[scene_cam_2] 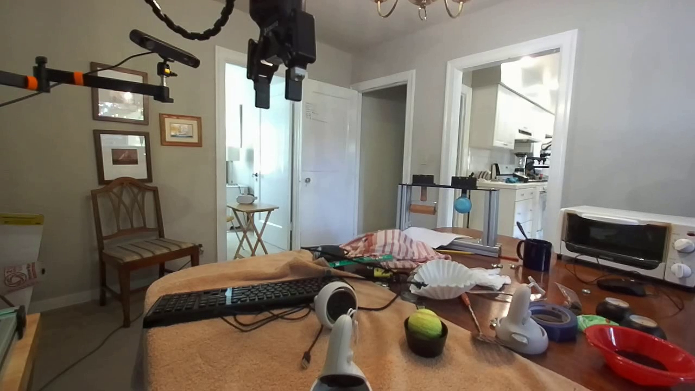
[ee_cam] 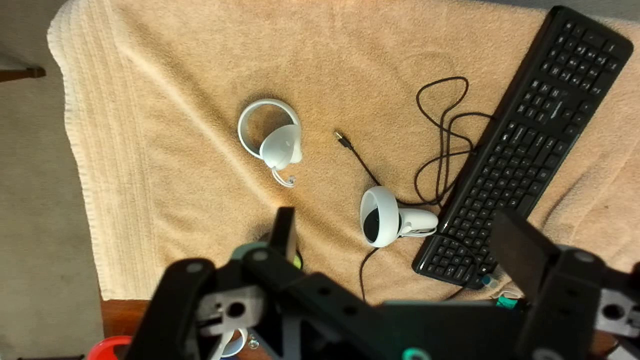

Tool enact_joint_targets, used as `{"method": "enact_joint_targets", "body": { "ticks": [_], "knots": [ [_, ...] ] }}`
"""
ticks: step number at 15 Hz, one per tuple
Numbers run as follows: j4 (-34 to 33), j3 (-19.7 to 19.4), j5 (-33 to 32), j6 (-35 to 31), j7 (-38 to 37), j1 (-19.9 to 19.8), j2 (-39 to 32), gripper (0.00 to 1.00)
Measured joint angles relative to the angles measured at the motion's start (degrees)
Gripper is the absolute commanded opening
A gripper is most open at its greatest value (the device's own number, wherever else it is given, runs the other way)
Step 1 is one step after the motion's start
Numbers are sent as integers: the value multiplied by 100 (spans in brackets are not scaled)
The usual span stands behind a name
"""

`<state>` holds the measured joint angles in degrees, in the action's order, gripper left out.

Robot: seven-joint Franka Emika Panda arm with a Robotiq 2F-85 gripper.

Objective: Put the tennis ball on the towel

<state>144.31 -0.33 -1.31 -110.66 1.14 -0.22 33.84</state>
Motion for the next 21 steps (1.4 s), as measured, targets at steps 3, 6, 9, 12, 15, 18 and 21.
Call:
{"method": "enact_joint_targets", "body": {
  "ticks": [3,6,9,12,15,18,21],
  "knots": [
    [0,-9,-12,-114,51,0,-2,100],
    [10,-138,-78,-584,161,-72,-90,100],
    [9,-366,-198,-1016,320,-248,-315,100],
    [-41,-709,-110,-1413,658,-297,-609,100],
    [-153,-1171,430,-1605,1250,-283,-966,100],
    [-184,-1205,467,-1605,1350,-327,-1043,100],
    [-184,-1130,467,-1605,1334,-326,-1007,100]
  ]
}}
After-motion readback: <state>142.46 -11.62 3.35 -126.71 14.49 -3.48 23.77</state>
